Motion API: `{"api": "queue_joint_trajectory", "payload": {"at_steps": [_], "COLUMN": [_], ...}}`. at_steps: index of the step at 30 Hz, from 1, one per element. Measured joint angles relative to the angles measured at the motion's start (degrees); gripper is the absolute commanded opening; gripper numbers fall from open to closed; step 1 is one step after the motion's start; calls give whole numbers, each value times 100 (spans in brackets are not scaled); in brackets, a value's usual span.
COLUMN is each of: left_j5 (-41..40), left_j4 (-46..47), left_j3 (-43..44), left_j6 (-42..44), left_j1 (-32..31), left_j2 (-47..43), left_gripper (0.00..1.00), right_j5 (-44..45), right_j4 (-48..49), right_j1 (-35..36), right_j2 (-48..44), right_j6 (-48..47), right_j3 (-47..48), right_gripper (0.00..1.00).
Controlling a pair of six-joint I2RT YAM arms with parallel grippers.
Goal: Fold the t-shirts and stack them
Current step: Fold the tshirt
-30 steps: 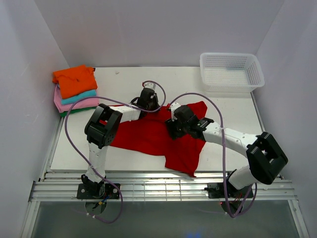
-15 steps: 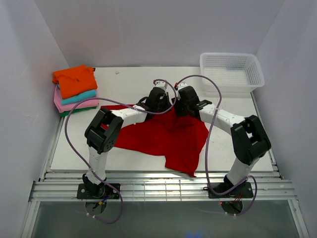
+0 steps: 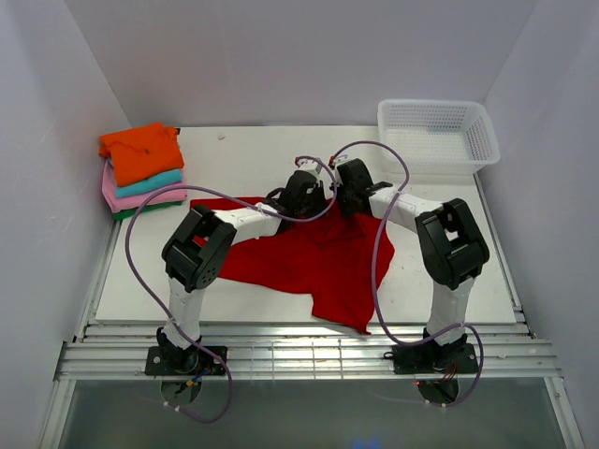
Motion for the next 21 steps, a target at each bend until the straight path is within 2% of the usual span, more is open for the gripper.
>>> {"api": "queue_joint_trajectory", "payload": {"at_steps": [4,7,16,21], "left_j5": [125,212,317,321], "left_j4": [0,37,33,42], "left_j3": [0,4,11,17], "left_j6": [-39,-81,-188,-210], "left_j1": [-37,-79,-284,-374], "left_j2": [17,79,455,494], "left_gripper": [0,0,0,0], "right_j5": [4,7,0,2], "right_j4": [11,-20,-474,-1054], "right_j1": [0,0,155,446], "right_j2": [-39,-225,-1620,-1864], "right_j6": [-9,-13,107,343], "right_j3": [-15,-142,-776,-918], "right_gripper": [10,9,11,12]}}
